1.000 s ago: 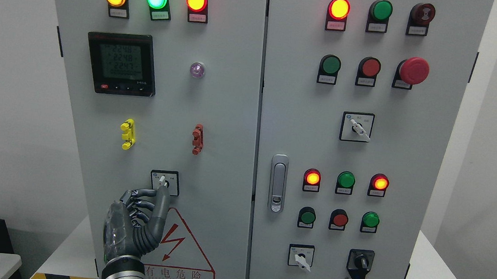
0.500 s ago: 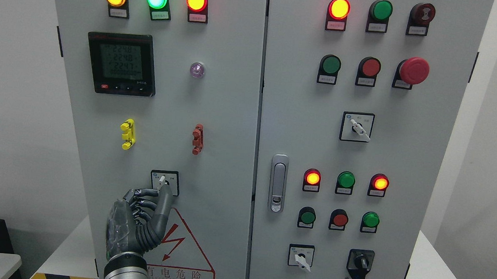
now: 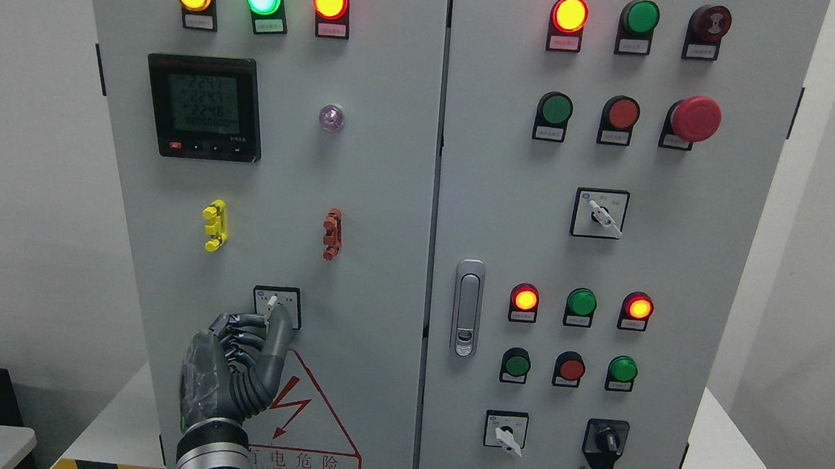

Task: Turn on light switch 1

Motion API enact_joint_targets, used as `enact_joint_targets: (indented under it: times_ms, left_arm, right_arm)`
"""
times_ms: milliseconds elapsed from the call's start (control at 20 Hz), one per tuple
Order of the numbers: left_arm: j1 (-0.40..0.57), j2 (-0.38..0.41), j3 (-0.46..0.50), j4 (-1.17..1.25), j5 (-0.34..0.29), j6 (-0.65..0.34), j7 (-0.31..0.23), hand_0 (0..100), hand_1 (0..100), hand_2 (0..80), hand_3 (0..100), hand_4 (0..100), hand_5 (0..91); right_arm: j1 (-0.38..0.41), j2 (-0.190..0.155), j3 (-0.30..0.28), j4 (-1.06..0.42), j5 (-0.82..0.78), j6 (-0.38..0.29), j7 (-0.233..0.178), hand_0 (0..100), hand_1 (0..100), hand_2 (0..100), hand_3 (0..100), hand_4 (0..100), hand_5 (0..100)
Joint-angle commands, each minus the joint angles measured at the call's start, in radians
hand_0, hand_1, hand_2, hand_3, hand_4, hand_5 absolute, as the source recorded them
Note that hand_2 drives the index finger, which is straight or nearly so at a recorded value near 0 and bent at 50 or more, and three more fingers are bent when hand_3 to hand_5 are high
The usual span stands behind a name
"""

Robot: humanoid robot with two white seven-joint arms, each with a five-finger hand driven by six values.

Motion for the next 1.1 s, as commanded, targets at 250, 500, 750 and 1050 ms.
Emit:
enact_joint_targets:
  times_ms: [250,500,750,1050]
  left_arm:
    - [-0.012,0.000,-0.001,0.002,0.002,0.033,-0.005,29,36,47.9,76,87,89.2]
    - [-0.017,0.000,-0.001,0.003,0.002,0.034,-0.005,29,35,48.2,76,87,89.2]
    - [-0.020,0.001,-0.001,0.008,0.005,0.037,-0.005,29,34,48.5,76,87,89.2]
    - [-0.031,0.001,-0.001,0.015,0.007,0.056,-0.008,30,33,48.9,77,87,89.1]
  right_arm:
    - [0.000,0.000,0.017,0.000,-0.025,-0.001,-0.001,12,39,0,0,0,0]
    - [0.000,0.000,0.017,0.000,-0.025,0.001,-0.001,12,39,0,0,0,0]
    - [-0.001,-0.001,0.017,0.000,-0.025,-0.001,-0.001,12,39,0,0,0,0]
    - [0.000,-0.001,0.017,0.000,-0.025,-0.001,-0.001,12,39,0,0,0,0]
